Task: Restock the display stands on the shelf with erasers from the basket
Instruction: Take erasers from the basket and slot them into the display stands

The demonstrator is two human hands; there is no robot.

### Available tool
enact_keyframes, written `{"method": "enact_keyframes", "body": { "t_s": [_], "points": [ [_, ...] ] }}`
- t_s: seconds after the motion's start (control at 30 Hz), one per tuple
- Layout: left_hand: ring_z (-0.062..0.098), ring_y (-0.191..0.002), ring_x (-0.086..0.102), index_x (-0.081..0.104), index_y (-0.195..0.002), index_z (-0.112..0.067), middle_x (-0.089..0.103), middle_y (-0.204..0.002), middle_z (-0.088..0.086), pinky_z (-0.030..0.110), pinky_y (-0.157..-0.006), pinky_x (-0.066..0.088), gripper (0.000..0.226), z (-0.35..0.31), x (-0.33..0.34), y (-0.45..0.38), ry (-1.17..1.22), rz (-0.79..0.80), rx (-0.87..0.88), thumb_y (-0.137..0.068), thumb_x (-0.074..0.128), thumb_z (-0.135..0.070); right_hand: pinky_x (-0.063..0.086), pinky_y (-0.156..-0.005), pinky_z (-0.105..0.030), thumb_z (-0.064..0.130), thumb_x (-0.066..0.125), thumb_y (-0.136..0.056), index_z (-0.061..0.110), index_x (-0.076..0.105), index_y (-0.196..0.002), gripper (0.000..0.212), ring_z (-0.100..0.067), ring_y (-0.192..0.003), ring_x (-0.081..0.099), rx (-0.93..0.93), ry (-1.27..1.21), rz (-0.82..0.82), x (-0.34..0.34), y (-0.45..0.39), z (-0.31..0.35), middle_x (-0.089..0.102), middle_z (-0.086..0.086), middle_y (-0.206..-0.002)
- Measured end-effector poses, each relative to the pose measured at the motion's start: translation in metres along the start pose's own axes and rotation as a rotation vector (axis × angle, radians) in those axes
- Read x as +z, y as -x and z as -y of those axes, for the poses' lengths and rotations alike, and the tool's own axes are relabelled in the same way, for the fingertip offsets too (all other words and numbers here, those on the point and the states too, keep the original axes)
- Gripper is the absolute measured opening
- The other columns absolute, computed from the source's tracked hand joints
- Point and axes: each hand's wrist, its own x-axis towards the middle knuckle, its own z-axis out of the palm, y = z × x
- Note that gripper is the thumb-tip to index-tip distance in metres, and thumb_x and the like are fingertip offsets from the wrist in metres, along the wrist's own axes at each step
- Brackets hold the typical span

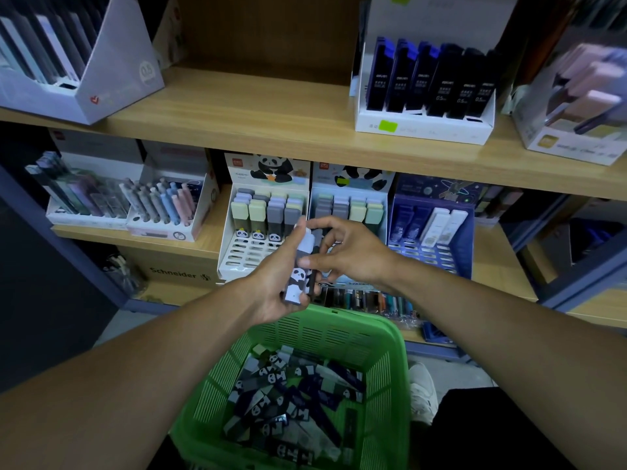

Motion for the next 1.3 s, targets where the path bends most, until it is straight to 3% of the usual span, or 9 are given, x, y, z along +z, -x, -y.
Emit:
{"method": "enact_keyframes", "body": {
  "t_s": [0.1, 0.2, 0.37, 0.57, 0.7, 0.9, 1.0, 1.13, 1.3],
  "points": [
    [0.014, -0.058, 0.055, 0.066, -0.103, -0.014, 0.064, -0.070, 0.003, 0.020, -0.038, 0.038, 0.055, 0.003, 0.001, -0.001, -0.029, -0.011, 0.006, -0.084, 0.063, -0.066, 0.062, -0.072, -0.033, 0.010, 0.081, -0.080, 0.021, 0.060, -0.133, 0.058, -0.019, -0.073, 0.071, 0.040, -0.104, -0.006, -0.003, 0.001, -0.002, 0.066, -0.011, -0.090],
    [0.015, -0.056, 0.058, 0.066, -0.106, -0.013, 0.066, -0.072, 0.003, 0.021, -0.039, 0.039, 0.049, 0.005, 0.002, -0.002, -0.027, -0.055, 0.013, -0.089, 0.062, -0.059, 0.062, -0.074, -0.032, 0.003, 0.077, -0.083, 0.014, 0.062, -0.129, 0.049, -0.018, -0.073, 0.069, 0.110, -0.222, -0.013, -0.007, 0.001, -0.003, 0.070, -0.010, -0.088],
    [0.016, -0.057, 0.061, 0.067, -0.119, -0.014, 0.066, -0.073, 0.003, 0.024, -0.042, 0.043, 0.050, 0.008, 0.003, -0.003, -0.040, -0.058, 0.026, -0.092, 0.060, -0.056, 0.060, -0.069, -0.028, -0.001, 0.071, -0.087, 0.017, 0.064, -0.119, 0.037, -0.017, -0.073, 0.068, 0.216, -0.306, -0.006, -0.007, 0.002, -0.002, 0.071, -0.017, -0.103],
    [0.019, -0.063, 0.068, 0.067, -0.112, -0.014, 0.069, -0.080, 0.005, 0.025, -0.047, 0.050, 0.039, 0.009, 0.005, -0.004, -0.045, -0.086, 0.004, -0.093, 0.063, -0.048, 0.062, -0.075, -0.034, -0.002, 0.065, -0.091, 0.013, 0.061, -0.122, 0.036, -0.019, -0.071, 0.068, 0.235, -0.365, -0.131, -0.012, -0.006, -0.006, 0.070, -0.016, -0.100],
    [0.019, -0.061, 0.067, 0.066, -0.112, -0.013, 0.068, -0.077, 0.004, 0.024, -0.045, 0.048, 0.038, 0.010, 0.006, -0.005, -0.064, -0.073, 0.003, -0.092, 0.067, -0.045, 0.062, -0.069, -0.031, 0.004, 0.071, -0.090, 0.012, 0.060, -0.117, 0.031, -0.017, -0.067, 0.072, 0.241, -0.386, -0.122, -0.011, -0.002, -0.007, 0.072, -0.011, -0.093],
    [0.017, -0.059, 0.065, 0.065, -0.106, -0.012, 0.066, -0.079, 0.006, 0.024, -0.046, 0.050, 0.033, 0.008, 0.004, -0.005, -0.034, -0.109, -0.008, -0.093, 0.065, -0.042, 0.059, -0.063, -0.028, 0.004, 0.066, -0.094, 0.015, 0.058, -0.117, 0.027, -0.017, -0.071, 0.073, 0.059, -0.377, -0.429, -0.024, -0.007, -0.006, 0.070, -0.010, -0.100],
    [0.016, -0.053, 0.061, 0.062, -0.102, -0.012, 0.063, -0.074, 0.005, 0.024, -0.044, 0.048, 0.032, 0.008, 0.001, -0.006, -0.013, -0.117, -0.030, -0.092, 0.066, -0.041, 0.062, -0.067, -0.038, 0.010, 0.065, -0.096, 0.023, 0.057, -0.115, 0.025, -0.027, -0.083, 0.071, -0.061, -0.162, -0.559, -0.038, -0.007, -0.014, 0.064, -0.007, -0.107],
    [0.016, -0.054, 0.059, 0.058, -0.101, -0.012, 0.060, -0.069, 0.004, 0.024, -0.046, 0.050, 0.026, 0.005, 0.000, -0.004, 0.026, -0.066, -0.028, -0.095, 0.060, -0.037, 0.056, -0.067, -0.047, 0.015, 0.065, -0.097, 0.025, 0.058, -0.113, 0.020, -0.025, -0.081, 0.069, -0.190, 0.159, -0.512, -0.042, -0.001, -0.026, 0.059, 0.010, -0.103],
    [0.023, -0.067, 0.062, 0.059, -0.112, -0.006, 0.061, -0.082, 0.011, 0.030, -0.053, 0.057, 0.030, 0.001, 0.002, -0.001, 0.140, -0.048, 0.008, -0.099, 0.056, -0.033, 0.053, -0.069, -0.044, 0.015, 0.063, -0.099, 0.021, 0.059, -0.109, 0.013, -0.024, -0.084, 0.067, -0.188, 0.242, -0.505, -0.043, -0.006, -0.031, 0.066, -0.003, -0.101]
  ]
}}
